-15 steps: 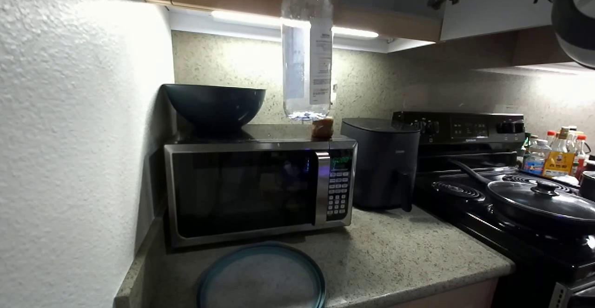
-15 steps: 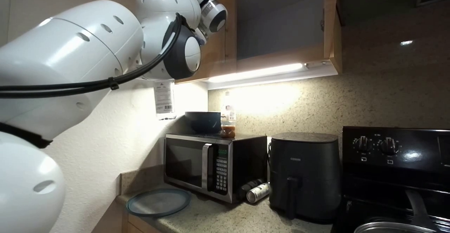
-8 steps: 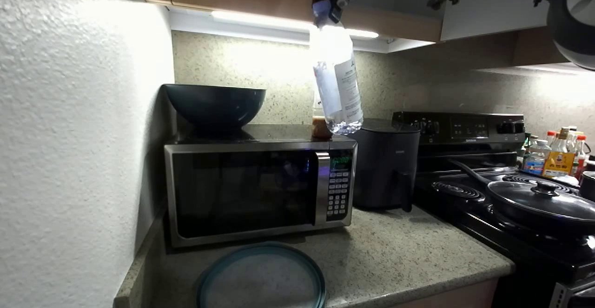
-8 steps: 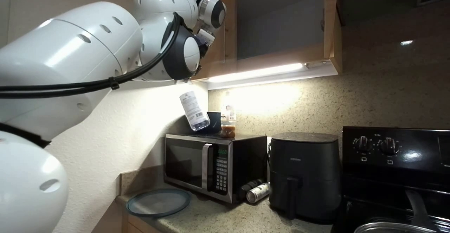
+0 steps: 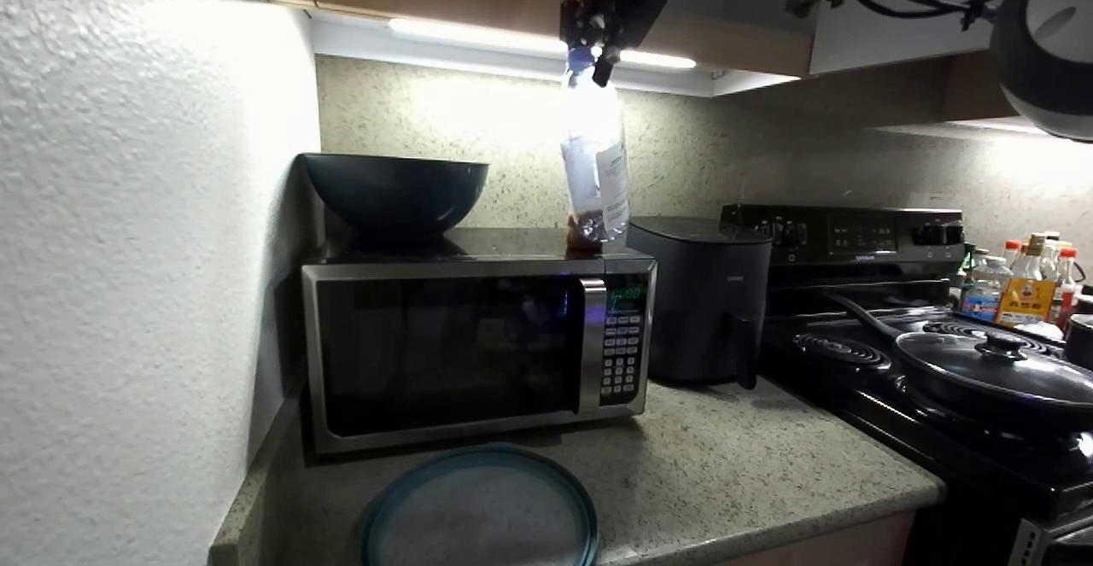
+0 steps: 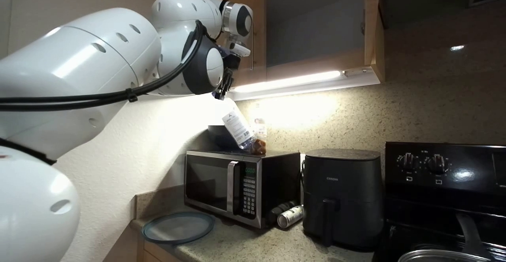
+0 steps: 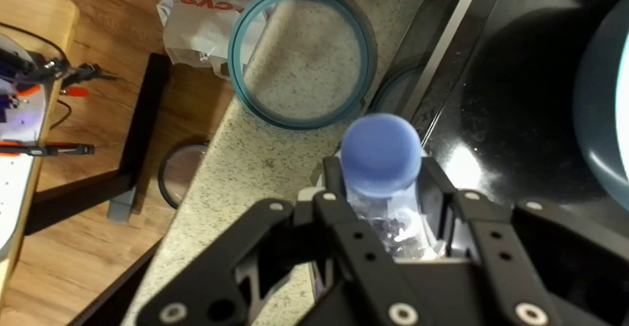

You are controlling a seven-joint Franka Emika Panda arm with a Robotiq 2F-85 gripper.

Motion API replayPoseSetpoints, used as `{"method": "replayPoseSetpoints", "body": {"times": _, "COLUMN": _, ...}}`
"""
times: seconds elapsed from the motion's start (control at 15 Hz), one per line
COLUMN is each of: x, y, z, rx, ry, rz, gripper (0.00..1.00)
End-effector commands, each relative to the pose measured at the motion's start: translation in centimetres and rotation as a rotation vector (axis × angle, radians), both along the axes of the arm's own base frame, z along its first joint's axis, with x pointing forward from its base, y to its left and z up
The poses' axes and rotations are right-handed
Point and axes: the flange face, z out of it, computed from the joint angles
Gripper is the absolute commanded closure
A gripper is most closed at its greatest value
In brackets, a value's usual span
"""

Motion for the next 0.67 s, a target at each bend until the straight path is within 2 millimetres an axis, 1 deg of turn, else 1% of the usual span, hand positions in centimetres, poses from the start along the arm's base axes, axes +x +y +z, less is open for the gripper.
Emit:
{"method": "replayPoseSetpoints", "body": {"times": 0.0, "x": 1.1, "y": -0.2, "z": 0.1, "rx": 0.043, "ry": -0.105, "rz": 0.159, "gripper": 0.84}}
{"method": "replayPoseSetpoints", "body": {"times": 0.2, "x": 1.7, "y": -0.1, "z": 0.3, "rx": 0.102, "ry": -0.16, "rz": 0.235, "gripper": 0.84}}
{"method": "replayPoseSetpoints", "body": {"times": 0.4, "x": 1.9, "y": -0.2, "z": 0.4, "rx": 0.191, "ry": -0.175, "rz": 0.271, "gripper": 0.84}}
{"method": "replayPoseSetpoints", "body": {"times": 0.6, "x": 2.4, "y": -0.1, "z": -0.5, "rx": 0.282, "ry": -0.14, "rz": 0.302, "gripper": 0.84}}
